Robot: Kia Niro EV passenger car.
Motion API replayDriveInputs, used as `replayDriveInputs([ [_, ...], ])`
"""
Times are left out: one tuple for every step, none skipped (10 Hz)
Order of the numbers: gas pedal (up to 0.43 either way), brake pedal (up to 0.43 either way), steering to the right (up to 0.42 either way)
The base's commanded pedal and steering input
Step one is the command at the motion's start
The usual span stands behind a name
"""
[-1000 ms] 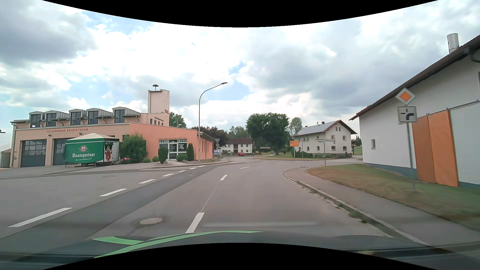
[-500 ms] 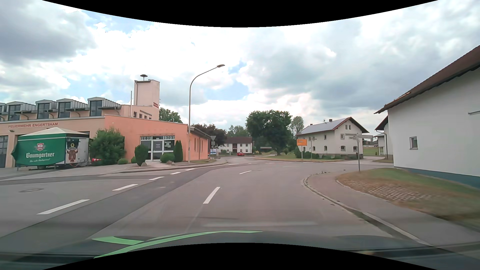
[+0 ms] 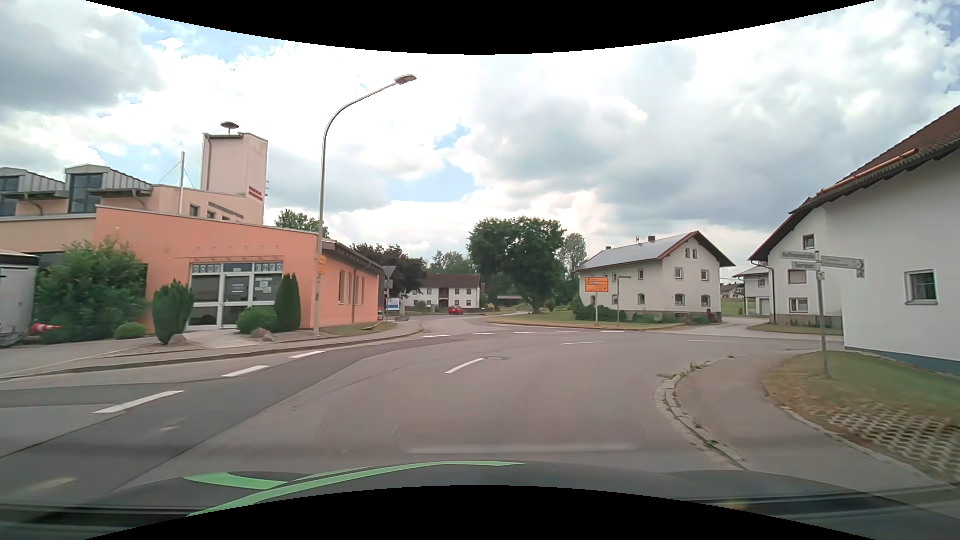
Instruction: Follow the waypoints while adhering to traffic rules and regulations
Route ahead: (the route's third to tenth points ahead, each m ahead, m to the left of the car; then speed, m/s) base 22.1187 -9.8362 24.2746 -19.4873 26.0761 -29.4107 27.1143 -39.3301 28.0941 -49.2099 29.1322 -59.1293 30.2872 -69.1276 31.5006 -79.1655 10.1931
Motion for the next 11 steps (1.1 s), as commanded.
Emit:
replayDriveInputs([
  [0.000,0.000,0.128],
  [0.000,0.000,0.139],
  [0.000,0.000,0.153],
  [0.000,0.000,0.166],
  [0.000,0.000,0.184],
  [0.000,0.000,0.196],
  [0.000,0.000,0.204],
  [0.000,0.000,0.211],
  [0.000,0.000,0.215],
  [0.000,0.000,0.215],
  [0.000,0.000,0.215],
])
